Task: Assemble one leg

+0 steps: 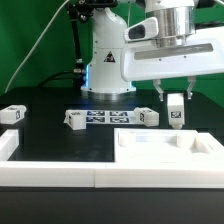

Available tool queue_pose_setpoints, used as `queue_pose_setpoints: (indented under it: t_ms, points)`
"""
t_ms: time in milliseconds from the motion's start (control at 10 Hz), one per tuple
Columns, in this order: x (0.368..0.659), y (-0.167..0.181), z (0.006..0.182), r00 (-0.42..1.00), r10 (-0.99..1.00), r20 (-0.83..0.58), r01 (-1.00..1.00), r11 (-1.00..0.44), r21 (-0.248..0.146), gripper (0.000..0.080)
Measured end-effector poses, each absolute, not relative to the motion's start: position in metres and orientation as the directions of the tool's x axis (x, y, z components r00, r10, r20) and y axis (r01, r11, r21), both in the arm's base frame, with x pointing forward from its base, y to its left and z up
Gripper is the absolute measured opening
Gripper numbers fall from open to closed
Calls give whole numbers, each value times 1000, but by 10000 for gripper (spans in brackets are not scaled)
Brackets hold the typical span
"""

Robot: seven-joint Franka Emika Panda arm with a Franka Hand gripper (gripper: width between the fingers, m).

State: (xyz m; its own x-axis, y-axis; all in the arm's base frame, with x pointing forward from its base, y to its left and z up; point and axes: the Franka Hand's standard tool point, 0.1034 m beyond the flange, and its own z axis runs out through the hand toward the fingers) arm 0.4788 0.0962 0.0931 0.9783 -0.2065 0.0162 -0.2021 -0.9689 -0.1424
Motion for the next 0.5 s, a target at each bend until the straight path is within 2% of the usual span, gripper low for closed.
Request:
queue_pose_setpoints:
  t_ms: [300, 500]
  points:
    - [493, 93, 112, 987, -157, -13, -158, -977, -141, 291]
    - [493, 92, 108, 987, -160, 24, -155, -978, -139, 291]
